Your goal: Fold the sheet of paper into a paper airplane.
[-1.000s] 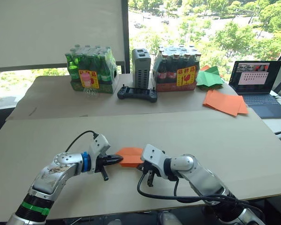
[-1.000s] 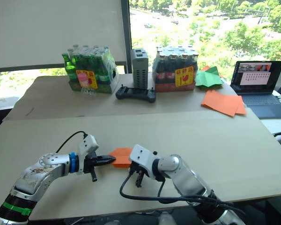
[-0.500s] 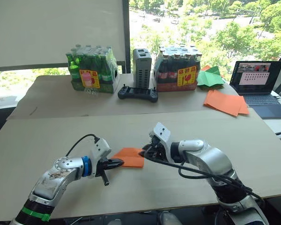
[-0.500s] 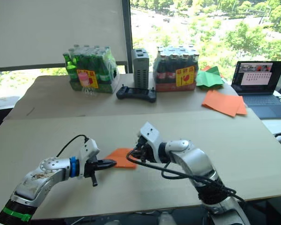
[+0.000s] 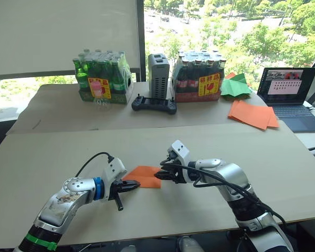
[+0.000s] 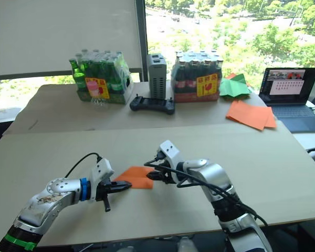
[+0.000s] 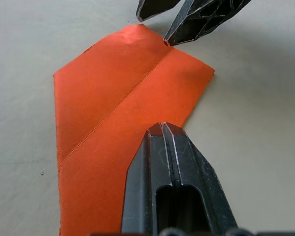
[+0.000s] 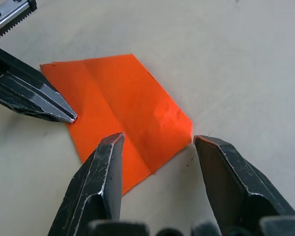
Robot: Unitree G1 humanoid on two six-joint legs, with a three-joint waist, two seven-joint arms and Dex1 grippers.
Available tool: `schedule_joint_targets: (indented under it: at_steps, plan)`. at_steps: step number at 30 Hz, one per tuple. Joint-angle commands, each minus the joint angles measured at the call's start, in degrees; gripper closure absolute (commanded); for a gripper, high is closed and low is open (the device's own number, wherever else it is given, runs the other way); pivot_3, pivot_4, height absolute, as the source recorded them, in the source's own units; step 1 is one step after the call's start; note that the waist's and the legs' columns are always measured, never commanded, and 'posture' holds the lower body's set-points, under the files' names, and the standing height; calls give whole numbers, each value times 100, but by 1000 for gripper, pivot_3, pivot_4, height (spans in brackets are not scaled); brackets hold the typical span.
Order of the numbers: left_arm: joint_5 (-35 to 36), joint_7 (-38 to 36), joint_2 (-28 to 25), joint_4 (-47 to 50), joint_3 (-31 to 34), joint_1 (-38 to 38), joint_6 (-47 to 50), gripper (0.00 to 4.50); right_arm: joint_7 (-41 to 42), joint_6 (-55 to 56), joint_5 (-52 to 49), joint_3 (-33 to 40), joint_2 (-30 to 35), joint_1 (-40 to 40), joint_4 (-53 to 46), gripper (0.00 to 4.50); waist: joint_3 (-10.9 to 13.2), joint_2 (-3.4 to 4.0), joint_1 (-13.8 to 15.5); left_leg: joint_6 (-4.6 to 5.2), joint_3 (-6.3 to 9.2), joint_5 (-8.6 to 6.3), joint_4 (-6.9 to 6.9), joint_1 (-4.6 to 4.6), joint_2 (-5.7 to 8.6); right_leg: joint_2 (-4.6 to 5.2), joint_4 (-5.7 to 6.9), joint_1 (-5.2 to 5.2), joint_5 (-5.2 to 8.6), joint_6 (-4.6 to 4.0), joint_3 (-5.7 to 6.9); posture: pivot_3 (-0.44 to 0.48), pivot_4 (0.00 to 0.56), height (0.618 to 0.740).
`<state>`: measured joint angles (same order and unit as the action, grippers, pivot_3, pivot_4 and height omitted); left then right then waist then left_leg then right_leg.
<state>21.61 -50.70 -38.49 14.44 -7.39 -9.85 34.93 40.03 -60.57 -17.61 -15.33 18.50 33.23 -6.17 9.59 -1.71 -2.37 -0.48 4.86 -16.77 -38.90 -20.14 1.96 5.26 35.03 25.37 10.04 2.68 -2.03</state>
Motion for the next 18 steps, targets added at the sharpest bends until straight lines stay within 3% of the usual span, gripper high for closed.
schedule_joint_targets:
  at_steps: [1, 9, 18]
  plan:
    - [-37, -2, 8, 152, -6, 17, -94, 4500, 8, -122, -219, 174, -51, 73, 34, 1951, 0, 0, 0, 0, 0, 0, 0, 0, 0, 0, 0, 0, 0, 0, 0, 0, 150, 723]
    - [-54, 5, 29, 173, 0, -1, -62, 4500, -63, -447, -548, 321, -170, -3, -11, 1951, 0, 0, -2, 0, 0, 0, 0, 1, 0, 0, 2, 0, 0, 0, 0, 0, 150, 723]
    - [-54, -10, 33, 229, 9, -19, -4, 4500, -339, -328, -751, 647, -745, 134, 323, 1951, 0, 0, -9, 0, 1, 0, 0, 1, -1, -1, 4, 1, 0, 0, 0, 0, 150, 723]
